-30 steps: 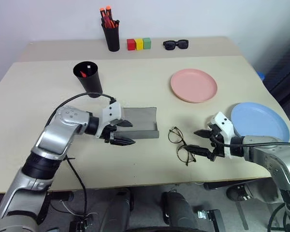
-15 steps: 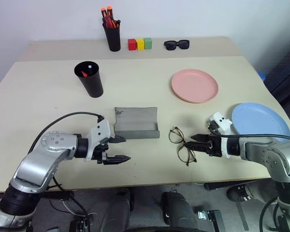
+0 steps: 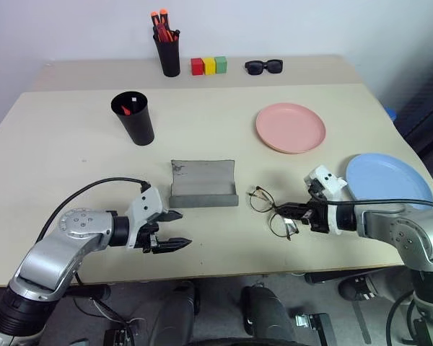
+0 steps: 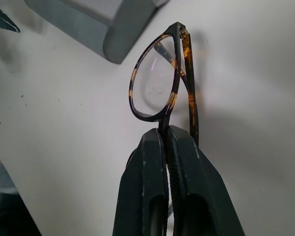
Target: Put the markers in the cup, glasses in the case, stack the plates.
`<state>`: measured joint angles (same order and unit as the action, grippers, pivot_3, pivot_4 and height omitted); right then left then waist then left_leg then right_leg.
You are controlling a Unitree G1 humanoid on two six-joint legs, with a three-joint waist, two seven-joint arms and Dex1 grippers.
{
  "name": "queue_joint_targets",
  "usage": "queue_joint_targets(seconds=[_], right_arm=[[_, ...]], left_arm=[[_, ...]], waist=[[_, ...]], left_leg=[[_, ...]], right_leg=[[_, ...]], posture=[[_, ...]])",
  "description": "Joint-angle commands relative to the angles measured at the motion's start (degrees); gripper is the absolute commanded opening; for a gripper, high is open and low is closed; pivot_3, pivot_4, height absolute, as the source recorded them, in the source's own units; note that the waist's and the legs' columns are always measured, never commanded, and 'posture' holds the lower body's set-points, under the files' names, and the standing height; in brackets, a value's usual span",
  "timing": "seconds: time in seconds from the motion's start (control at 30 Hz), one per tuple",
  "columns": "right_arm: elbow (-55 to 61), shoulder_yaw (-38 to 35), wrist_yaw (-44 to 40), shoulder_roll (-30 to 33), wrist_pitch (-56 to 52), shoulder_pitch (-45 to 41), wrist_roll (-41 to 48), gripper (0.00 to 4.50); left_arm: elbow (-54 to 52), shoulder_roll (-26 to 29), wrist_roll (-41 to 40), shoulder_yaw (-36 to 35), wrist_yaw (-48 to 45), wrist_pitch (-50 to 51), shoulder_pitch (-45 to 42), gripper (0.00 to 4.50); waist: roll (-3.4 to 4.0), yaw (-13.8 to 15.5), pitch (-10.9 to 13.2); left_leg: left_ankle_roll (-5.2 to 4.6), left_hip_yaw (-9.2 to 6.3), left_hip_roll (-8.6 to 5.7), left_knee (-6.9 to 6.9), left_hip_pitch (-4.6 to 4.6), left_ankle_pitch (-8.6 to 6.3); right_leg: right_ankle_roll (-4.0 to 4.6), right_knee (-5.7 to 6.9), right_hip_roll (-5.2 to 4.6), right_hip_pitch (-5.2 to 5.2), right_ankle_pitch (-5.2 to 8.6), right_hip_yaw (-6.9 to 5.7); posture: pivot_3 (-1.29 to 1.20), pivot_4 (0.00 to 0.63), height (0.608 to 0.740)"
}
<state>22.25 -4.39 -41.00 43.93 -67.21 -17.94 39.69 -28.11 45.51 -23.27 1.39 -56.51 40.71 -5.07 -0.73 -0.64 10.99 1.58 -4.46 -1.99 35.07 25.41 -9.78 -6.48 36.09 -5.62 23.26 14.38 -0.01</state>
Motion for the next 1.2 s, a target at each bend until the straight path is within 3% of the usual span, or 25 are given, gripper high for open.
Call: queue_joint_targets(seconds=[0.03, 0.13, 0.27, 0.47, 0.63, 0.83, 0.93, 1.1, 1.2], right_arm=[[5.61, 2.2, -1.19, 1.2, 4.61, -7.85, -1.02, 0.05], [5.01, 8.77, -1.93, 0.25, 10.25, -15.5, -6.12, 0.05], [-2.31, 18.88, -2.62, -6.95, 14.95, -26.37, -11.95, 0.05], [-17.43, 31.99, -9.31, -13.11, 30.42, -33.61, -24.59, 0.05], [-25.98, 34.32, -13.51, -14.71, 36.76, -34.14, -29.74, 0.05], [-24.56, 33.6, -20.19, -14.09, 36.31, -32.82, -29.6, 0.05], [-25.0, 32.94, -20.39, -14.95, 35.89, -32.87, -30.15, 0.98], [-25.23, 30.56, -17.91, -16.98, 35.13, -33.17, -30.59, 3.42], [-24.62, 28.19, -15.92, -17.89, 34.95, -32.93, -30.45, 3.42]], left_arm=[[2.44, -3.62, -0.73, -6.99, 2.58, -9.31, 2.32, 3.47], [6.0, -7.21, -1.04, -11.27, 4.09, -15.45, 4.38, 3.47], [10.53, -12.07, -3.42, -16.24, 5.15, -22.16, 6.29, 3.47], [7.08, -11.55, -4.19, -18.22, 7.39, -21.26, 10.27, 3.47], [2.79, -10.57, -5.83, -19.0, 8.3, -19.75, 13.34, 3.47], [0.57, -10.25, -6.42, -18.79, 9.9, -18.84, 14.69, 3.47], [1.28, -10.22, -5.87, -18.2, 10.1, -19.2, 14.28, 3.47], [3.54, -10.05, -5.31, -17.92, 10.59, -19.8, 11.67, 3.47], [6.15, -10.91, -6.52, -17.65, 12.37, -17.74, 7.16, 3.47]], waist=[[0.1, -0.18, -0.01], [0.13, -0.11, -0.03], [0.1, -0.15, -0.06], [0.09, 0.07, -0.06], [0.11, -0.15, -0.06], [0.13, -0.26, -0.05], [0.13, -0.24, -0.05], [0.13, -0.2, -0.05], [0.13, -0.03, -0.05]], left_leg=[[0.0, 0.0, 0.01, -0.01, 0.0, 0.0], [0.01, 0.06, 0.04, -0.08, 0.0, -0.01], [0.01, 0.05, 0.03, -0.09, 0.02, 0.0], [0.01, 0.01, -0.08, -0.07, 0.04, 0.0], [0.02, 0.02, -0.08, -0.1, 0.02, -0.01], [0.03, 0.03, -0.06, -0.17, -0.01, -0.01], [0.03, 0.04, -0.07, -0.16, -0.01, -0.01], [0.03, 0.03, -0.1, -0.17, -0.01, -0.01], [0.04, 0.02, -0.14, -0.16, -0.01, 0.0]], right_leg=[[0.01, 0.0, 0.0, 0.02, 0.0, 0.0], [0.03, -0.01, -0.01, 0.1, 0.01, 0.04], [0.06, -0.03, -0.01, 0.11, 0.02, 0.04], [0.05, -0.06, -0.06, 0.16, 0.01, 0.03], [0.04, 0.0, -0.05, 0.13, 0.01, 0.03], [0.04, 0.04, 0.04, 0.16, 0.01, 0.03], [0.05, 0.04, 0.04, 0.16, 0.01, 0.03], [0.05, 0.05, 0.05, 0.17, 0.01, 0.03], [0.04, 0.05, 0.05, 0.17, 0.0, 0.02]], posture=[[0.0, 0.15, 0.74], [0.0, 0.15, 0.74], [0.0, 0.15, 0.74], [0.0, 0.15, 0.74], [0.0, 0.15, 0.74], [0.0, 0.15, 0.74], [0.0, 0.15, 0.74], [0.0, 0.15, 0.74], [0.0, 0.15, 0.74]])
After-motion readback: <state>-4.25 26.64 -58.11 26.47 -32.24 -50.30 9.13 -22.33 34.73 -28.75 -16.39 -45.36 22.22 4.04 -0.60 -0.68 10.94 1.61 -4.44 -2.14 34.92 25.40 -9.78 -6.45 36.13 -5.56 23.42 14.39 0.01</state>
